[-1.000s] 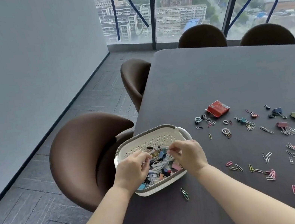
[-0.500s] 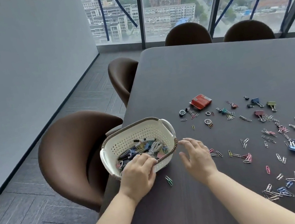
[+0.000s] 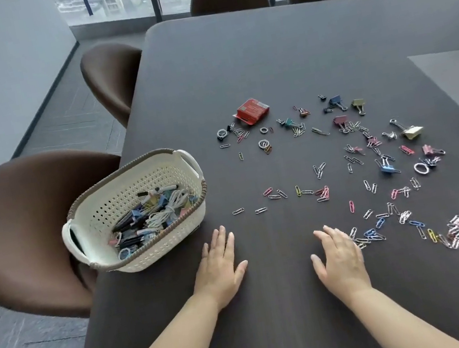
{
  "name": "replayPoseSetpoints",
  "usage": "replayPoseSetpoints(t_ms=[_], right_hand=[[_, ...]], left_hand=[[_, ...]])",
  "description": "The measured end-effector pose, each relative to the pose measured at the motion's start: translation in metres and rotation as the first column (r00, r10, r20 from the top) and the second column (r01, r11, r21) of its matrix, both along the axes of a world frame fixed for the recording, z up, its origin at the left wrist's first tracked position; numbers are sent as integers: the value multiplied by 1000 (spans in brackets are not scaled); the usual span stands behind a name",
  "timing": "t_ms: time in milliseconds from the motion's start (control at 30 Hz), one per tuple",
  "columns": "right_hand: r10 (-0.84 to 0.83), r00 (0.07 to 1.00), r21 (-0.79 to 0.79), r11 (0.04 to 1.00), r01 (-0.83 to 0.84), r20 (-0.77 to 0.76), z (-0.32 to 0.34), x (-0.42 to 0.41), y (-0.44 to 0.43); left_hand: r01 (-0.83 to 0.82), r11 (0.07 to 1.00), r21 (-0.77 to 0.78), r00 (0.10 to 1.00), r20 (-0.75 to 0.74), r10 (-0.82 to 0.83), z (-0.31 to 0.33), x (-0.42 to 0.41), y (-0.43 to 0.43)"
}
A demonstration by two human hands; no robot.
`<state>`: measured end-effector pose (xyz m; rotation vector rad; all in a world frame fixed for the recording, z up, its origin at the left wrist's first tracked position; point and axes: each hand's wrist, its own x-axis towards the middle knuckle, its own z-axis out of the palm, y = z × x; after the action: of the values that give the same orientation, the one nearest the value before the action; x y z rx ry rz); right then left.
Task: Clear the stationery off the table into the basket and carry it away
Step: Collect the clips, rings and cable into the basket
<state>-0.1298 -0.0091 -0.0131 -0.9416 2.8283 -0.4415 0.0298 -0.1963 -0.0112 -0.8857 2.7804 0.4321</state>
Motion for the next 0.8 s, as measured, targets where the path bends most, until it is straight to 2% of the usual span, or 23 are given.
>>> replayPoseSetpoints(t_ms=[100,167,300,367,433,500,567,633,667,800], right_hand=[[13,1000,-12,1000,-13,-5,-3,-14,16],[42,999,-27,999,-43,-21,-4,-22,20],[88,995,-76,993,-92,-52,-1,-30,16],[119,990,-91,988,-126,-81,-2,-31,12],[129,988,-96,986,-137,-83,-5,-32,10],[126,990,-100,986,-133,-66,-6,-32,10],[124,991,-101,986,-129,-56,-8,-32,11],[126,990,-97,987,-131,-58,-9,-34,11],[124,991,-95,987,-129,-59,-10,-34,12],[105,994,-86,990,-108,-40,-12,-35,12]], left_hand=[[-166,986,-17,978,-131,162,1,-17,2],[-270,962,-27,956,-127,265,0,-20,0],[-304,952,-38,948,-108,299,-3,-21,-8],[-286,958,-32,951,-129,280,-3,-23,-10],[-183,983,5,969,-170,182,-1,-27,-9],[-108,994,-21,973,-205,101,0,-29,-4],[-185,978,-95,964,-210,162,-2,-29,-4],[-277,958,-71,955,-126,267,-5,-26,-5],[-278,959,-60,956,-114,270,-7,-26,-5],[-103,995,-17,980,-171,98,-4,-26,-3]])
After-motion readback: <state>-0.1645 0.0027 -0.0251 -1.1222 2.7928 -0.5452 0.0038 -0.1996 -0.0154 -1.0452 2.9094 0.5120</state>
